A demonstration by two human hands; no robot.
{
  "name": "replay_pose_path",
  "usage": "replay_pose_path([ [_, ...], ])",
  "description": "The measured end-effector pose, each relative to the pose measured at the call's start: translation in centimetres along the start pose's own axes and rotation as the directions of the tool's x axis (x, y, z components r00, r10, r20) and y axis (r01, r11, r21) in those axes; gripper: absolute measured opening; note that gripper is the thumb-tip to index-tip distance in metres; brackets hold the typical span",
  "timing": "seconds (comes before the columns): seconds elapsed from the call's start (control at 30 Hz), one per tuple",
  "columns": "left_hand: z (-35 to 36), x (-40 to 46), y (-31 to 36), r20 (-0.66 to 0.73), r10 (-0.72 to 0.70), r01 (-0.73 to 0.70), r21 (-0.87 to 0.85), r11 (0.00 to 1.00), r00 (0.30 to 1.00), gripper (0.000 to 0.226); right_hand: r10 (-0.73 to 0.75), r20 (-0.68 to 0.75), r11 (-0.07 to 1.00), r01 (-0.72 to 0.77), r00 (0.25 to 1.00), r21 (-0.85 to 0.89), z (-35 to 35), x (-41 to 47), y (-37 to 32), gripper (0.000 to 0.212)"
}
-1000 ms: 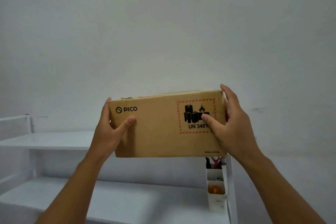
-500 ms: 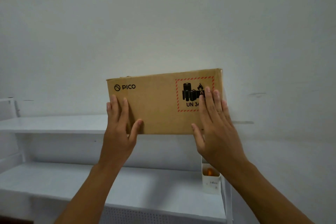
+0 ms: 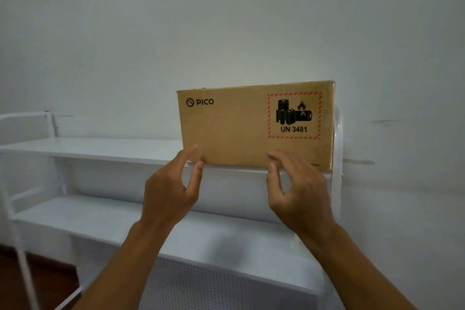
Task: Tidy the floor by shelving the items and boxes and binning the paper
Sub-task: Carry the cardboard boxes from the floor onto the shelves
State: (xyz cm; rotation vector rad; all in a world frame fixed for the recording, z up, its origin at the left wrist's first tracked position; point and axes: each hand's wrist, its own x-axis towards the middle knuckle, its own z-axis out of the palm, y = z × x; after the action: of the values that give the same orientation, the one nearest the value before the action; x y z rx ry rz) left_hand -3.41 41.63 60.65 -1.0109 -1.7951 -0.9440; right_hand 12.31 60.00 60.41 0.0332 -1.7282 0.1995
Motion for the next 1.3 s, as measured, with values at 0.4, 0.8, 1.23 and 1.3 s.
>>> replay_pose_path([
  [0.4, -16.8, -19.1, -10.4, 0.068, -0.533, 0.481, 0.345, 0.806, 0.844, 0.01, 0.058, 0.531, 0.82, -0.343, 0.846, 0.457, 16.3, -10.2, -15.2, 0.013],
  [0.8, -34.7, -43.8, -9.4, -0.384, -0.884, 0.904, 0.419, 0.092, 0.268, 0.005, -0.377, 0.84, 0.624, -0.563, 0.39, 0.541, 22.6, -29.4, -39.7, 0.014],
  [1.23, -38.6, -66.9, -2.4, -0.484, -0.698, 0.805, -0.024, -0.593, -0.528, 0.057, -0.502, 0.789, 0.783, -0.574, -0.354, 0.24, 21.8, -52.0, -47.0, 0.042],
  [1.3, -38.3, -69.3, -2.0, -0.473, -0.63, 0.755, -0.126, -0.643, -0.616, 0.069, -0.478, 0.773, 0.806, -0.559, -0.418, 0.196, 21.8, -54.3, -46.6, 0.043],
])
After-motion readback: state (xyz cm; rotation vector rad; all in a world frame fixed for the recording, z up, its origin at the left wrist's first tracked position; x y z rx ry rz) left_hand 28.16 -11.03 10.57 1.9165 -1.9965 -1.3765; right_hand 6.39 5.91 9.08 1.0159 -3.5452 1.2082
